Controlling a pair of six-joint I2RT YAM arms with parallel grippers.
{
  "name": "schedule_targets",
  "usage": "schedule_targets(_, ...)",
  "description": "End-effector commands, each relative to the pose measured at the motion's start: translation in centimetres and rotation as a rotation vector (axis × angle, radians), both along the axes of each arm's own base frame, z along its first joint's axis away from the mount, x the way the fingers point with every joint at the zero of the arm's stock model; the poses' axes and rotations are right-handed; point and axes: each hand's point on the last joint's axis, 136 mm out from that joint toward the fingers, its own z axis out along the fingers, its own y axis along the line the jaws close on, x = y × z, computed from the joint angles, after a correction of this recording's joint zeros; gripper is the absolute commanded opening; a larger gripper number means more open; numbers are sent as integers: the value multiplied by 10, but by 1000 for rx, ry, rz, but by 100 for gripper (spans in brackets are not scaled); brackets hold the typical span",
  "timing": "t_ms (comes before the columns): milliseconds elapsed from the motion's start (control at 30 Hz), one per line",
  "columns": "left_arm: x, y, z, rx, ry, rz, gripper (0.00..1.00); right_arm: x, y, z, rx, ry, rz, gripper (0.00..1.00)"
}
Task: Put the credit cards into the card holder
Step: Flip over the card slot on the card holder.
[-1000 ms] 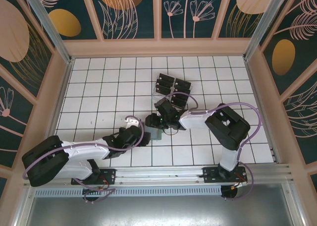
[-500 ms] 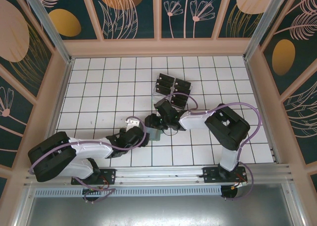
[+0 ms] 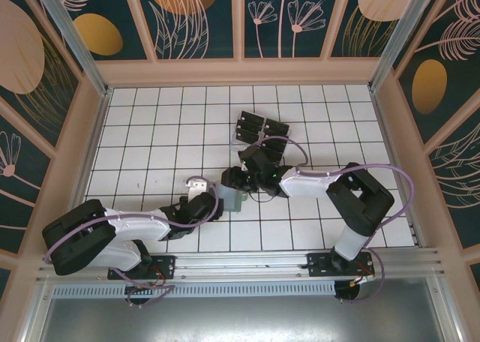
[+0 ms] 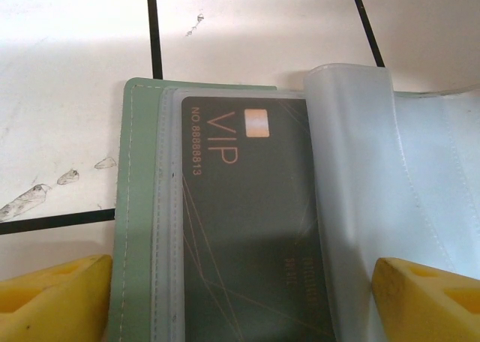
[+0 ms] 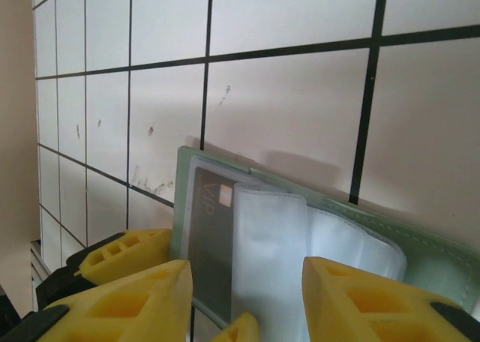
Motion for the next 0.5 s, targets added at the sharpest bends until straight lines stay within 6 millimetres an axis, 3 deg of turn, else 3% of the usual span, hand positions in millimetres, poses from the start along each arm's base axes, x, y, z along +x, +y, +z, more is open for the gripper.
schedule_targets(0,-12,27,-20,80,48,42,88,-1,-3,-6,-15,11,-17,43)
schedule_targets(467,-14,27,-21,72,46,35,88,1,16,-23,-13,36,17,43)
